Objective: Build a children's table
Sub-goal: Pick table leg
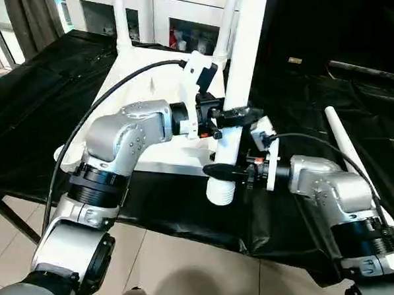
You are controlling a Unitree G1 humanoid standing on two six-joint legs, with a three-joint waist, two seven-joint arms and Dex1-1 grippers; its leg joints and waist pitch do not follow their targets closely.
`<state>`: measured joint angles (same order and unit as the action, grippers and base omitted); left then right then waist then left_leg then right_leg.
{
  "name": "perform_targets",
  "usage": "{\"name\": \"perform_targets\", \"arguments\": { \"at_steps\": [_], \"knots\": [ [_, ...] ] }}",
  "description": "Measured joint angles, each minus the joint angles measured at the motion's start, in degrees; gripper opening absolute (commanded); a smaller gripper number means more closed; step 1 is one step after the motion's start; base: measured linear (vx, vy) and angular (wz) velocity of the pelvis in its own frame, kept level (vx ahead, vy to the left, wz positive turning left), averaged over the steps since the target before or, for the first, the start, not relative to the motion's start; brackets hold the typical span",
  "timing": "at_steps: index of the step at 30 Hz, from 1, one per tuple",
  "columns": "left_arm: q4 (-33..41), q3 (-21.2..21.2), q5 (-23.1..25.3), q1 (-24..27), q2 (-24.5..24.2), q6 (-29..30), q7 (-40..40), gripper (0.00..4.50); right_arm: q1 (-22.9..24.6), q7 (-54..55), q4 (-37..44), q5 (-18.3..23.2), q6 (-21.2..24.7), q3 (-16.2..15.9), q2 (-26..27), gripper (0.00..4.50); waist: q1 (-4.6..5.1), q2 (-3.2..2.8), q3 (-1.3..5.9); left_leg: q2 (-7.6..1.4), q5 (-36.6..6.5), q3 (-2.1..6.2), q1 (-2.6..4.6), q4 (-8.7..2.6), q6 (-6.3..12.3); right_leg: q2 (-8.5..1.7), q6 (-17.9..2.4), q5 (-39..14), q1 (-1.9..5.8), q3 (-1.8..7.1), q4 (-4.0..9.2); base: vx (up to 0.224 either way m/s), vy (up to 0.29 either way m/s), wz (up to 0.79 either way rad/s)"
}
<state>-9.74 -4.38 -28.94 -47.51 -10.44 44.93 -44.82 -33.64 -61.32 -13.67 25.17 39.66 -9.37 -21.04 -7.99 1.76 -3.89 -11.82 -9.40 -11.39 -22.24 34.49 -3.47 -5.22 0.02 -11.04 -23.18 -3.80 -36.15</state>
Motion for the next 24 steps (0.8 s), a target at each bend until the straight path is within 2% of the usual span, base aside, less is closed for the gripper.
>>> {"name": "perform_targets", "arguments": {
  "at_steps": [17,19,23,24],
  "knots": [
    [-0.1,0.0,0.1,0.0,-0.1,-0.8,0.0,1.84,0.0,-0.2,-0.2,-0.6,-1.5,0.0,0.0,1.93,0.02,-0.01,0.00,0.00,0.0,0.00,0.01,0.02,0.00,0.00,0.0,0.0,0.00,0.00,-0.03,0.000,0.000,0.00],
    [-0.2,0.3,0.0,0.0,0.4,-0.6,0.3,2.40,0.2,0.2,-0.1,-0.5,-1.6,0.2,0.0,1.93,0.00,-0.01,0.01,0.00,0.0,0.00,0.01,0.02,0.00,0.00,0.0,0.0,0.01,0.00,-0.03,0.000,0.000,0.00],
    [-0.2,2.5,-1.6,0.0,1.2,-0.1,0.7,2.63,1.0,1.6,0.0,-0.5,-1.8,0.9,0.2,1.93,0.03,-0.02,0.01,0.00,0.0,0.00,0.02,0.02,0.00,0.00,0.0,0.0,0.02,0.00,-0.03,0.000,0.000,0.00],
    [-0.3,3.4,-1.6,0.1,2.1,-2.3,1.4,2.87,1.4,3.1,0.0,-0.6,-2.2,1.8,1.0,1.92,0.04,-0.02,0.01,-0.01,0.0,0.01,0.02,0.03,0.00,0.00,0.0,0.0,0.02,0.00,-0.03,0.000,0.000,0.00]
  ]
}}
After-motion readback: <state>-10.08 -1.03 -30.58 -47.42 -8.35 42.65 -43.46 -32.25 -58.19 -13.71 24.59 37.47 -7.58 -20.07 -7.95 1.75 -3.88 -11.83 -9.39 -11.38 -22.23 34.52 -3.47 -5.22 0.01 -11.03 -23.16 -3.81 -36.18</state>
